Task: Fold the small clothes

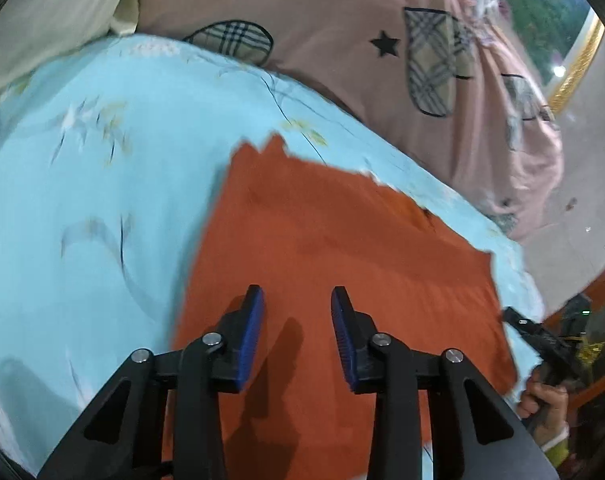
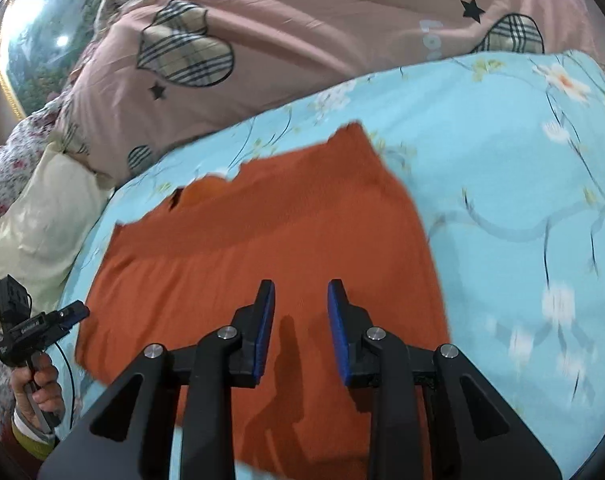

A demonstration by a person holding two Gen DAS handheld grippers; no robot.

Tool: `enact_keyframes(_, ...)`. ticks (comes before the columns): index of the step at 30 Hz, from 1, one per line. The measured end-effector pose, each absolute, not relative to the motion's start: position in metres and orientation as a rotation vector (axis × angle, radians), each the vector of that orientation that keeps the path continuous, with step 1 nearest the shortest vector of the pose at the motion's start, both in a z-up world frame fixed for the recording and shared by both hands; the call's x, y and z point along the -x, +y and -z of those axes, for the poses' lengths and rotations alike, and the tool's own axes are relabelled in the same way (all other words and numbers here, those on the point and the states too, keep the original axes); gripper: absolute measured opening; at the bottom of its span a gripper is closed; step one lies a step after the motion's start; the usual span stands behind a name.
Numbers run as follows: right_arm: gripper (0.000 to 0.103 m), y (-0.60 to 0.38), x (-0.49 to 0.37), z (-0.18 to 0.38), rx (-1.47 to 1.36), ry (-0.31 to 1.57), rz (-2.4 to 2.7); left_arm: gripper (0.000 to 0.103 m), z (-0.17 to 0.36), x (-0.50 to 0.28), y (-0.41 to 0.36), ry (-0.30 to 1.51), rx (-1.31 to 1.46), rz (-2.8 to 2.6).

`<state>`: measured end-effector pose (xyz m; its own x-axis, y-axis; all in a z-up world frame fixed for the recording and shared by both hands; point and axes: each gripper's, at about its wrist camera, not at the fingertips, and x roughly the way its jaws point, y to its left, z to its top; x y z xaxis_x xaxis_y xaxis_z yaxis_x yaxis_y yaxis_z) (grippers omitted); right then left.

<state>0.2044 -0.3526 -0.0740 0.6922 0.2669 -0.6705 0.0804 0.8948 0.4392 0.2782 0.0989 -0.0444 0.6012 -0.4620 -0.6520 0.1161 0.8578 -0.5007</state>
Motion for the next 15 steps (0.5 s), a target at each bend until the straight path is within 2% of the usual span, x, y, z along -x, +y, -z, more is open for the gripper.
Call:
enact_keyframes(5,0.033,-0.354,-0.158,0.093,-0.484,0.850,-0.026,0.046,0.051,-0.201,0.082,0.893,0.480,0.394)
enact_keyframes(7,0.033,-0.363,-0.144,0.093,-0.529,0.832,0.006,0.046,0.058,-0.180,0.081,0.916,0.497,0.397)
enact_keyframes(12,0.034,-0.367,-0.126,0.080,-0.554,0.804,0.022,0.054,0.077,-0.148,0.083,0.964,0.572,0.377)
enact_keyframes(15,0.036,-0.362,-0.118,0.073,-0.565,0.784,-0.004,0.064,0.082,-0.143,0.087,0.942,0.639,0.370)
